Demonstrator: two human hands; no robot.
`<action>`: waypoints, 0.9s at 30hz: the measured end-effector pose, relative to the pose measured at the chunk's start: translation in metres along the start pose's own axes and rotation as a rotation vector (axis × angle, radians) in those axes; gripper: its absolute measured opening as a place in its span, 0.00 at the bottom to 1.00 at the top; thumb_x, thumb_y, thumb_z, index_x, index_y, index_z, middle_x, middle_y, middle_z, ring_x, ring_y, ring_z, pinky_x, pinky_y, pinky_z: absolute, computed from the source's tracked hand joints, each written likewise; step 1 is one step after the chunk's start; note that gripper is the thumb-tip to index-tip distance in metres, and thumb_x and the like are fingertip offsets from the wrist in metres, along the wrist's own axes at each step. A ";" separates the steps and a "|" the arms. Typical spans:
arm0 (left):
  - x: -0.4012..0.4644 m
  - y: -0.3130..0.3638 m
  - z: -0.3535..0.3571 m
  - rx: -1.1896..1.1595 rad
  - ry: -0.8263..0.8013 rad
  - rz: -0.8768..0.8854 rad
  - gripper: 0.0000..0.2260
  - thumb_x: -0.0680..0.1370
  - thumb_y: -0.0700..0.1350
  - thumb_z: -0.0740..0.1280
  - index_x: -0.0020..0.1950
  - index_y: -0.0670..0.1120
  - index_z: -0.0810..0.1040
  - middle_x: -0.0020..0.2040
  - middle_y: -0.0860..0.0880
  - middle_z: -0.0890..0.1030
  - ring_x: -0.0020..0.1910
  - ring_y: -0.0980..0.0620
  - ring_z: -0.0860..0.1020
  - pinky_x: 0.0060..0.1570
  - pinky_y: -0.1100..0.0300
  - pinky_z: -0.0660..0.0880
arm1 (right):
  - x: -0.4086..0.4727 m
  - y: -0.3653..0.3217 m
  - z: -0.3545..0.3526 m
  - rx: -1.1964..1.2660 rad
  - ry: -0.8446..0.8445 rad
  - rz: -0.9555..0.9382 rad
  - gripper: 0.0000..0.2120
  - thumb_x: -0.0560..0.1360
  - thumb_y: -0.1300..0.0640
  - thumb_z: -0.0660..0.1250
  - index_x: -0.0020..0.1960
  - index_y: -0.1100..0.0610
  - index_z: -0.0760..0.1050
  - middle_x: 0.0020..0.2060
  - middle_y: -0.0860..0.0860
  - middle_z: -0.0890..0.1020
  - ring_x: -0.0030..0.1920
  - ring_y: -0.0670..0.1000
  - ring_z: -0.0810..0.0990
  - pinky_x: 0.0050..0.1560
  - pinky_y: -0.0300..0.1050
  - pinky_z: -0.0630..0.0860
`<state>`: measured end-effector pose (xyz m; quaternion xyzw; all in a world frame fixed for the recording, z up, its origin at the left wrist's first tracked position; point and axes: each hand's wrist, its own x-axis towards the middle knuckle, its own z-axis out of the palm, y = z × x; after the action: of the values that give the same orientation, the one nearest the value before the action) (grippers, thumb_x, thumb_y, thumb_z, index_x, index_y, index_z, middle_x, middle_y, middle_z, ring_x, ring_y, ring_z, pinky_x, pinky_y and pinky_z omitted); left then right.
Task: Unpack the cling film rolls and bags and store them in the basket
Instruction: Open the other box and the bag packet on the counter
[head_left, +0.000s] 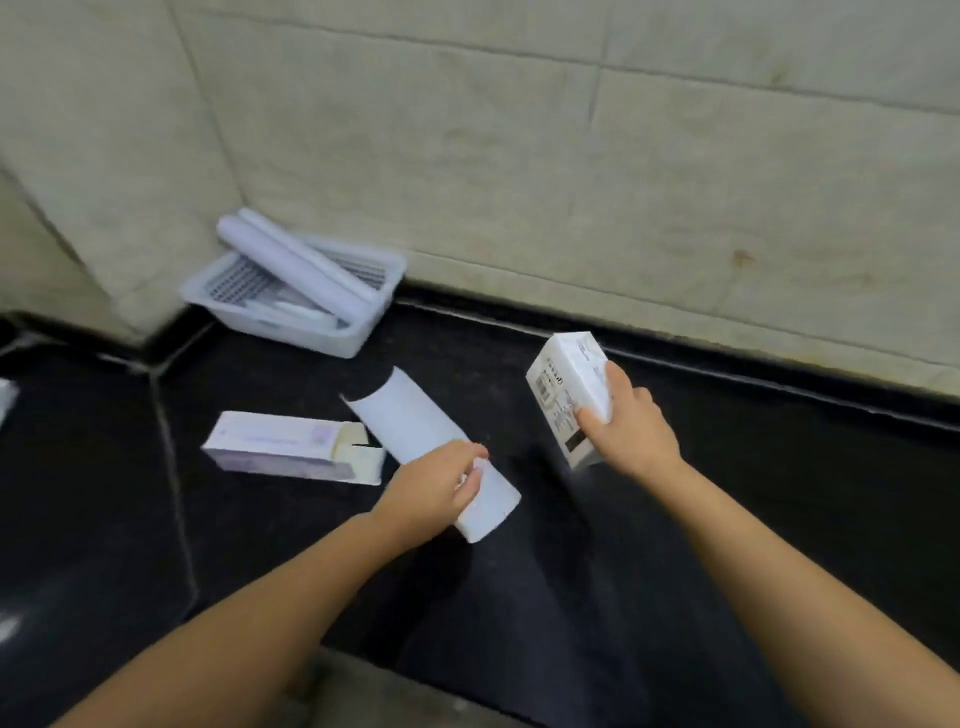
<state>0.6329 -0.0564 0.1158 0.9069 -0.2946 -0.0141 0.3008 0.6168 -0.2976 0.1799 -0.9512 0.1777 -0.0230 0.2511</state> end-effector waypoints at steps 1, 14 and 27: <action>-0.018 -0.027 -0.023 -0.002 0.056 -0.074 0.13 0.79 0.49 0.58 0.61 0.51 0.73 0.53 0.54 0.79 0.47 0.54 0.78 0.47 0.56 0.74 | 0.002 -0.032 0.014 0.007 -0.013 -0.072 0.32 0.72 0.44 0.61 0.72 0.46 0.52 0.57 0.59 0.73 0.56 0.61 0.73 0.47 0.52 0.73; -0.268 -0.269 -0.216 0.074 0.324 -0.721 0.11 0.79 0.45 0.60 0.60 0.48 0.74 0.53 0.52 0.79 0.47 0.54 0.78 0.49 0.57 0.76 | -0.062 -0.374 0.253 -0.142 -0.214 -0.970 0.36 0.72 0.47 0.63 0.75 0.49 0.52 0.66 0.55 0.68 0.61 0.58 0.68 0.53 0.52 0.73; -0.213 -0.385 -0.270 0.166 0.524 -1.044 0.16 0.77 0.44 0.61 0.65 0.44 0.70 0.64 0.39 0.71 0.61 0.39 0.71 0.56 0.44 0.72 | -0.055 -0.370 0.317 -0.380 -0.276 -1.485 0.33 0.65 0.57 0.74 0.69 0.51 0.70 0.65 0.55 0.76 0.66 0.55 0.75 0.65 0.58 0.70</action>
<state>0.7144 0.4524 0.0916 0.9257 0.2748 0.0872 0.2448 0.7283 0.1707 0.0861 -0.8420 -0.5378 -0.0355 0.0226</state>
